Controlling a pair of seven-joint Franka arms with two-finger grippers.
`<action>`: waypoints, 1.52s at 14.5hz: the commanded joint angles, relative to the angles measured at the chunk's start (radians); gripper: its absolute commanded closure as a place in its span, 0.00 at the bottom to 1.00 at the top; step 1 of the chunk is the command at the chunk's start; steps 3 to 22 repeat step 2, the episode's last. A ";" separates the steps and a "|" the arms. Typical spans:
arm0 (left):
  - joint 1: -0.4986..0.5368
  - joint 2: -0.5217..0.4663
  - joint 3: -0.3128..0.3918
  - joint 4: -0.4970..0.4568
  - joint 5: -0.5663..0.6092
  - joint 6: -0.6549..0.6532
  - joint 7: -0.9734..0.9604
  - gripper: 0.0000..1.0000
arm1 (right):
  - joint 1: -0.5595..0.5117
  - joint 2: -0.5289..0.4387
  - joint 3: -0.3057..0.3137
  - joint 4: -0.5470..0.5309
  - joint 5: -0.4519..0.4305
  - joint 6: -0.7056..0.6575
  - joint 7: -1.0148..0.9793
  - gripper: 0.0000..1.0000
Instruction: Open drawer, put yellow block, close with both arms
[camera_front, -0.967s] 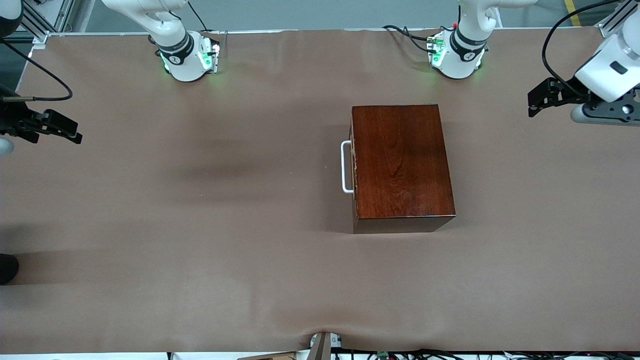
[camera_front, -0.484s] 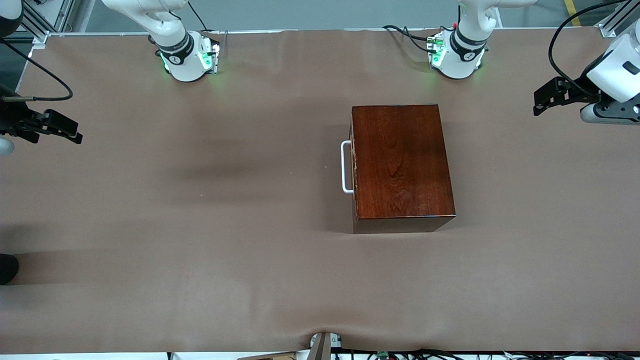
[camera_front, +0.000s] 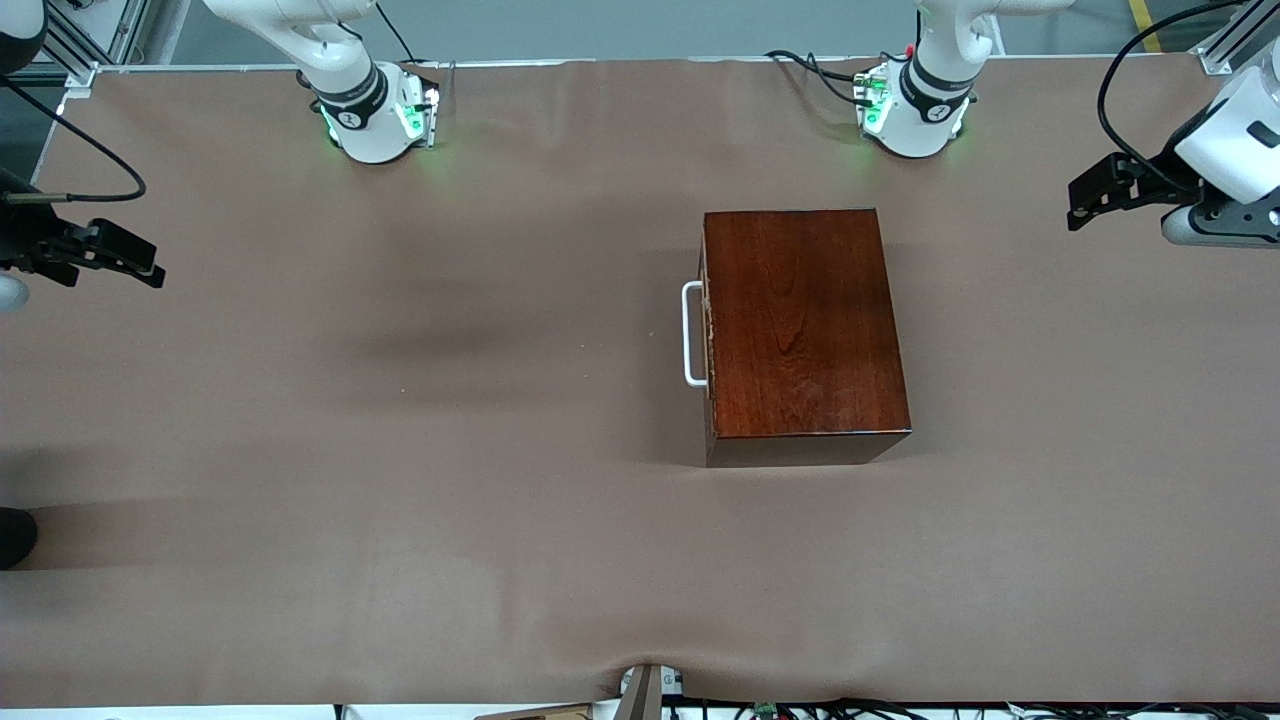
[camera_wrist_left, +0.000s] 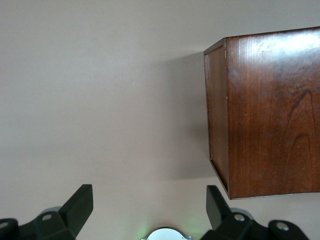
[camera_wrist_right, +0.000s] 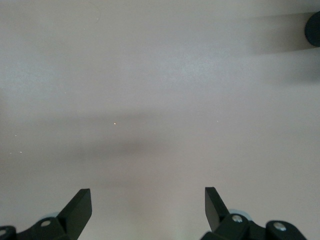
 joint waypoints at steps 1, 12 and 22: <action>0.009 -0.005 -0.007 0.014 -0.020 -0.021 -0.007 0.00 | -0.021 -0.020 0.018 -0.017 0.000 0.011 -0.006 0.00; 0.009 -0.005 -0.007 0.014 -0.020 -0.023 -0.007 0.00 | -0.021 -0.020 0.018 -0.017 0.000 0.010 -0.006 0.00; 0.009 -0.005 -0.007 0.014 -0.020 -0.023 -0.007 0.00 | -0.021 -0.020 0.018 -0.017 0.000 0.010 -0.006 0.00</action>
